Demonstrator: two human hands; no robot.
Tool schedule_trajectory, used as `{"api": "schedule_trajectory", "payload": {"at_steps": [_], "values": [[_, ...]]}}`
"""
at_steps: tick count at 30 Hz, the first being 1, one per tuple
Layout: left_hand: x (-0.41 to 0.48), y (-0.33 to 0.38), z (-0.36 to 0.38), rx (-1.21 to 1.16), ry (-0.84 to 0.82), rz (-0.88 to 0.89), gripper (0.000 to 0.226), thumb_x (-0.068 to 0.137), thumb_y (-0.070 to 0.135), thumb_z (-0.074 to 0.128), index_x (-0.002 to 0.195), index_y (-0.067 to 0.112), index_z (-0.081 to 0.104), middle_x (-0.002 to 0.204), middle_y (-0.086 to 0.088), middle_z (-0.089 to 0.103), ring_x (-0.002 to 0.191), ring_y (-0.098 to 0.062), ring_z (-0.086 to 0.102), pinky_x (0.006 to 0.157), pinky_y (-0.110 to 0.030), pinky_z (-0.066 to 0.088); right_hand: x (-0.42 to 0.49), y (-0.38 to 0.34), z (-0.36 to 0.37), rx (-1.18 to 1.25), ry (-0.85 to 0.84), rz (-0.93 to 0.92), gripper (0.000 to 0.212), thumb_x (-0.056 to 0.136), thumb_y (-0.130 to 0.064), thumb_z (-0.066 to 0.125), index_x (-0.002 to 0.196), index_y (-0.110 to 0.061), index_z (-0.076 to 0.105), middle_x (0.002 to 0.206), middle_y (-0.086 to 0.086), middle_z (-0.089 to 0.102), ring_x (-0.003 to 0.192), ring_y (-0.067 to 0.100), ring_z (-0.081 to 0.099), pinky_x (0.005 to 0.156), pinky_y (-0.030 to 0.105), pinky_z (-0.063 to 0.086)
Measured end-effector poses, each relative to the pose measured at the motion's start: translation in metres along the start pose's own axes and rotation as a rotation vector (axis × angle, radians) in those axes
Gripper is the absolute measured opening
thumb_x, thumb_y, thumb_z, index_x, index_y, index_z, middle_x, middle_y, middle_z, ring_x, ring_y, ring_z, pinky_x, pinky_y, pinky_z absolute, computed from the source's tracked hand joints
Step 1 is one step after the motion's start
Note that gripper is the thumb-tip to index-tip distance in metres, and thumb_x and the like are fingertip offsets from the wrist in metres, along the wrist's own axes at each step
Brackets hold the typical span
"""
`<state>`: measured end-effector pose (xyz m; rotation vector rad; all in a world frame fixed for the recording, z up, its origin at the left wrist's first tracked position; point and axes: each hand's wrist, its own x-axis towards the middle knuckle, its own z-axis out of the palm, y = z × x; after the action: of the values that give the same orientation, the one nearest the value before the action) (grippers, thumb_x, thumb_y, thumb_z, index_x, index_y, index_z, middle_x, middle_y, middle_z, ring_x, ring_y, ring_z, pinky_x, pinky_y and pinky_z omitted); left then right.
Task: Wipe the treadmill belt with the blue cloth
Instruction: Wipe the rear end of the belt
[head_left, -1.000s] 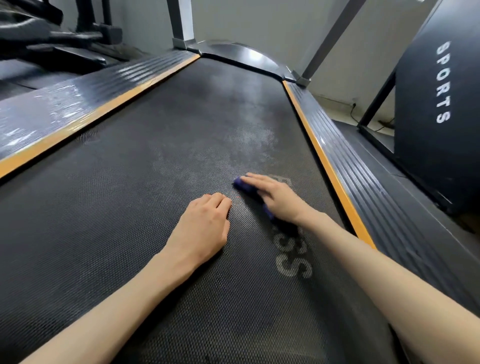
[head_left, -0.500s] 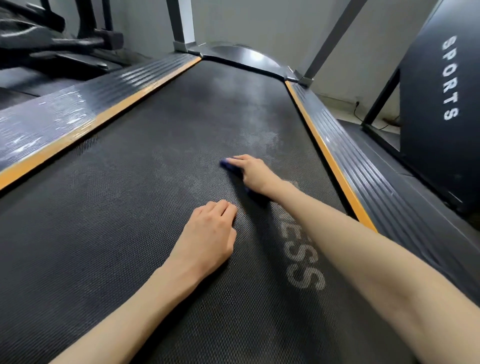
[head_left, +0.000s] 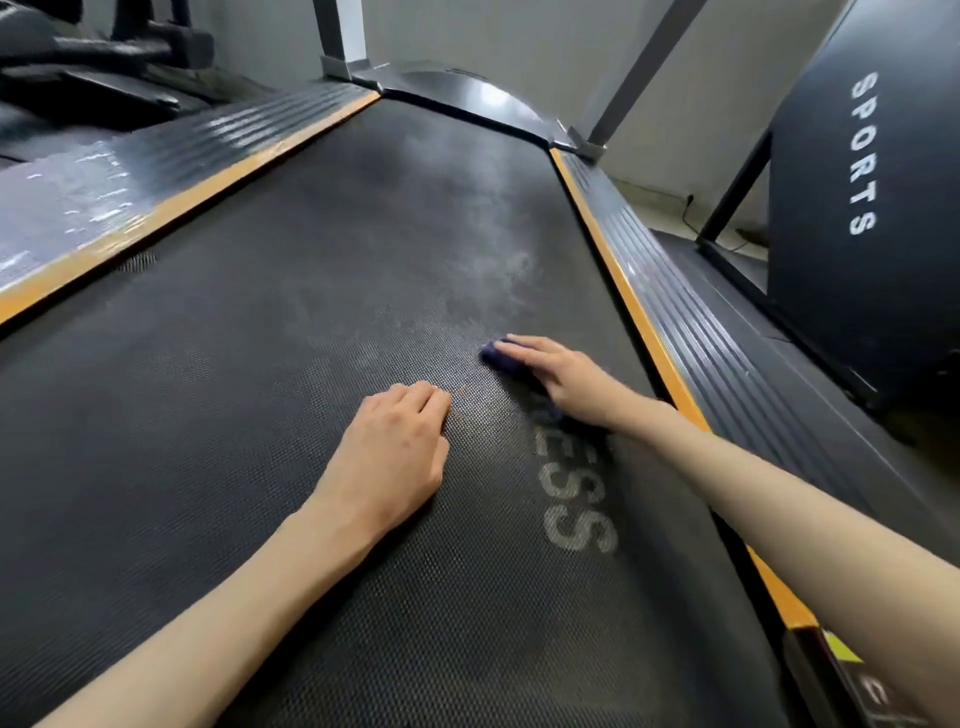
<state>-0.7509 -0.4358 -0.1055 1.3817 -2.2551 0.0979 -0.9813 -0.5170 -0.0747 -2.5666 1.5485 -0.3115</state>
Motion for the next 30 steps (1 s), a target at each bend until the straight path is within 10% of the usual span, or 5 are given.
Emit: {"api": "schedule_trajectory", "payload": {"at_steps": [4,16,24,30], "values": [[0.0,-0.002,0.002,-0.007,-0.019,-0.008,0.034,0.075,0.025,0.031,0.087,0.011,0.06,0.084,-0.002,0.061,0.075,-0.024,0.059,0.068,-0.035,0.049,0.014,0.063,-0.014,-0.053,0.057,0.467,0.065,0.087,0.007,0.046,0.146,-0.018,0.03,0.151,0.011,0.027,0.137,0.028,0.03,0.108,0.025,0.021],[0.001,0.001,-0.002,-0.016,-0.014,0.007,0.041,0.076,0.026,0.029,0.09,0.005,0.061,0.085,-0.011,0.062,0.074,-0.032,0.06,0.064,-0.039,0.05,-0.161,-0.026,-0.011,0.188,-0.075,-0.065,0.056,0.09,0.006,0.037,0.139,-0.021,0.044,0.146,-0.008,0.037,0.137,0.007,0.029,0.113,0.018,0.019],[-0.002,0.0,-0.001,-0.046,0.001,-0.001,0.048,0.08,0.025,0.028,0.105,0.0,0.061,0.102,-0.017,0.063,0.087,-0.037,0.059,0.08,-0.045,0.049,-0.046,0.047,-0.012,0.038,0.063,0.513,0.063,0.088,0.007,0.037,0.146,-0.018,0.031,0.15,0.006,0.027,0.136,0.027,0.03,0.112,0.031,0.025],[-0.005,0.001,-0.002,-0.067,-0.012,-0.006,0.041,0.079,0.018,0.037,0.106,-0.001,0.06,0.105,-0.019,0.062,0.09,-0.038,0.059,0.084,-0.046,0.048,-0.125,-0.032,-0.006,0.029,-0.021,0.279,0.068,0.086,0.009,0.037,0.147,-0.022,0.028,0.153,-0.001,0.024,0.139,0.02,0.026,0.113,0.025,0.021]]}}
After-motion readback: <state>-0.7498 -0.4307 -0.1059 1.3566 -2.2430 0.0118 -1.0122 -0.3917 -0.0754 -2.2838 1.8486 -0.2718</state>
